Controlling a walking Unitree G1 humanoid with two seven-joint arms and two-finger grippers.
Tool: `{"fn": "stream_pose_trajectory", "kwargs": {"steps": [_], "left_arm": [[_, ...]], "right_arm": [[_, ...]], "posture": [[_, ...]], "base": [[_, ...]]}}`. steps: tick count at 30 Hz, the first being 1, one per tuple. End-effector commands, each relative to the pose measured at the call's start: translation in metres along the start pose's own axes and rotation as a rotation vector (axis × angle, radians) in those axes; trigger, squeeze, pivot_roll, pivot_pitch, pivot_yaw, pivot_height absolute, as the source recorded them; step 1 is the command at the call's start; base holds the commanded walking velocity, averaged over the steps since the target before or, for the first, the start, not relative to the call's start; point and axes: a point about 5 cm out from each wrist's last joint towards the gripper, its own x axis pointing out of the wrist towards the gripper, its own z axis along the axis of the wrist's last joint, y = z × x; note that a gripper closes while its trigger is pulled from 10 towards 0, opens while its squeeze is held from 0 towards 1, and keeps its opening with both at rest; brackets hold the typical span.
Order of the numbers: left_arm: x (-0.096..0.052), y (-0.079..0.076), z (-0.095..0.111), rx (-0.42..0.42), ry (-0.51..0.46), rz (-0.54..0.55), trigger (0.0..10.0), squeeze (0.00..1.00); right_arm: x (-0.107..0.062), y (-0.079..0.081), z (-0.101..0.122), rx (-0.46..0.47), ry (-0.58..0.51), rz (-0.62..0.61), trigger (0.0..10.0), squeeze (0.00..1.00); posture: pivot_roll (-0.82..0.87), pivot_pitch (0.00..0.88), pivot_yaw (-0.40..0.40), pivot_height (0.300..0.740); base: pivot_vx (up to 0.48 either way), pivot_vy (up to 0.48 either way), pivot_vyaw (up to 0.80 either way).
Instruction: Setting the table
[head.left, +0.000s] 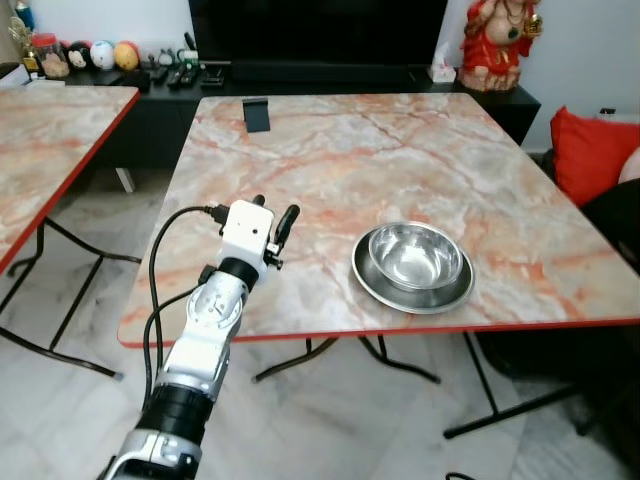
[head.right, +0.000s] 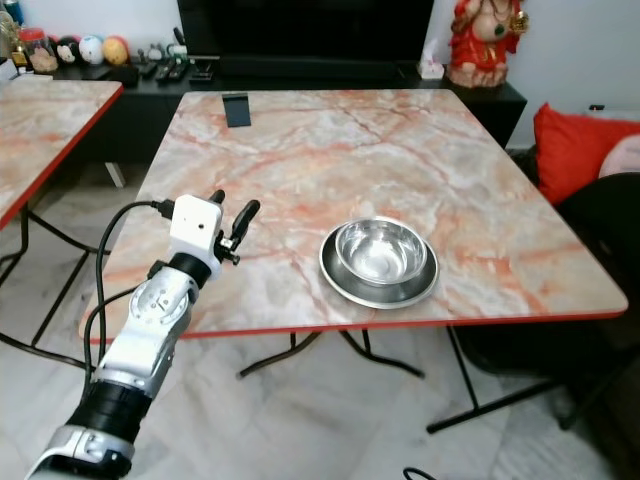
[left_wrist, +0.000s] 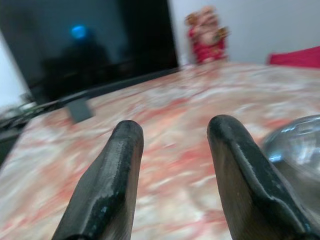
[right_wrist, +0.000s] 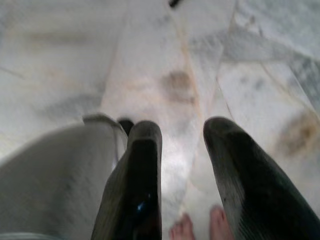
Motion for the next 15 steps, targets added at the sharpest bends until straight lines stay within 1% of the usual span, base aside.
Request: {"fn": "stream_pose_trajectory", "kwargs": {"steps": [1, 9, 15], "left_arm": [[0.0004, 0.0071, 0.0028, 0.026, -0.002, 0.014, 10.0, 0.00], [0.0009, 0.0038, 0.0041, 0.024, -0.009, 0.001, 10.0, 0.00], [0.0006, 0.0044, 0.0045, 0.028, -0.011, -0.003, 10.0, 0.00]], "right_arm": [[0.0006, 0.0027, 0.0020, -0.001, -0.006, 0.007, 10.0, 0.00], [0.0003, 0.0034, 0.0007, -0.004, -0.003, 0.012, 10.0, 0.00], [0.0000, 0.0041, -0.0005, -0.009, 0.000, 0.016, 10.0, 0.00]], "posture": [[0.07, 0.000, -0.055, 0.728], [0.07, 0.000, -0.051, 0.728], [0.06, 0.000, -0.048, 0.728]], "base": [[0.000, 0.304, 0.00], [0.000, 0.303, 0.00], [0.000, 0.304, 0.00]]}}
